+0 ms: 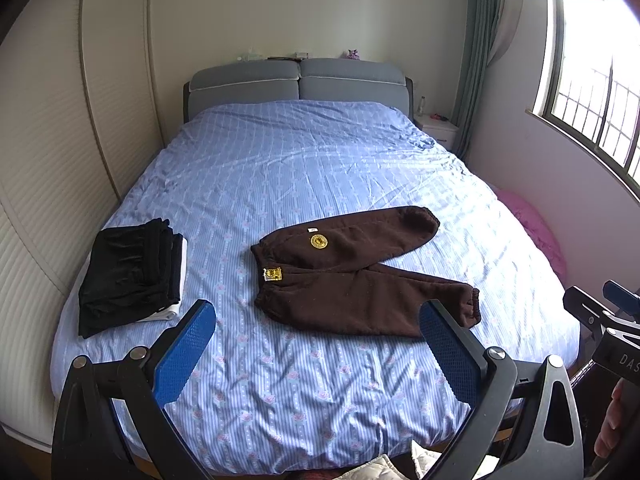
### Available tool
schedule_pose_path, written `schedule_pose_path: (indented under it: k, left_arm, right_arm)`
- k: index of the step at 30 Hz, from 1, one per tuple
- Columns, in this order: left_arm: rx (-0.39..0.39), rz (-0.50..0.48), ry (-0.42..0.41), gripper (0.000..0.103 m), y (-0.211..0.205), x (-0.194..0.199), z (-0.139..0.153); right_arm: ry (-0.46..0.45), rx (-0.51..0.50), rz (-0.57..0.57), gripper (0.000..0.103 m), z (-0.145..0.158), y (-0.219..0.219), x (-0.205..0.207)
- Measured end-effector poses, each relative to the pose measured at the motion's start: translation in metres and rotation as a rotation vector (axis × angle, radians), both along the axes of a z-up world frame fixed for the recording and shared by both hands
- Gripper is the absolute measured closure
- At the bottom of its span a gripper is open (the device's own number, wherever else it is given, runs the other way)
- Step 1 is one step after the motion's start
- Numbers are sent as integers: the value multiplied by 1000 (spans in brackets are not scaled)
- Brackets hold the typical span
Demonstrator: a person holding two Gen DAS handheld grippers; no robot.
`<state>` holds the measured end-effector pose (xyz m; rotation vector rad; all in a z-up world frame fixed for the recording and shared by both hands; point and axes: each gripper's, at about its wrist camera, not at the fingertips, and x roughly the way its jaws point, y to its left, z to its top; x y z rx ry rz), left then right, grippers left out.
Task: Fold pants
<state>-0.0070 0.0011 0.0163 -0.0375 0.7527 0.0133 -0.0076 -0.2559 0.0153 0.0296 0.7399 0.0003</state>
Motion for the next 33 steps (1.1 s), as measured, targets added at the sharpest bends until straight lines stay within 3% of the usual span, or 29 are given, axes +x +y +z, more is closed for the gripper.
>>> schedule_pose_path:
  k: [33]
  left_arm:
    - [-10,1,-13,0,4,-10,1]
  right_arm:
    - [-15,-5,-14,0,4,-4,-8]
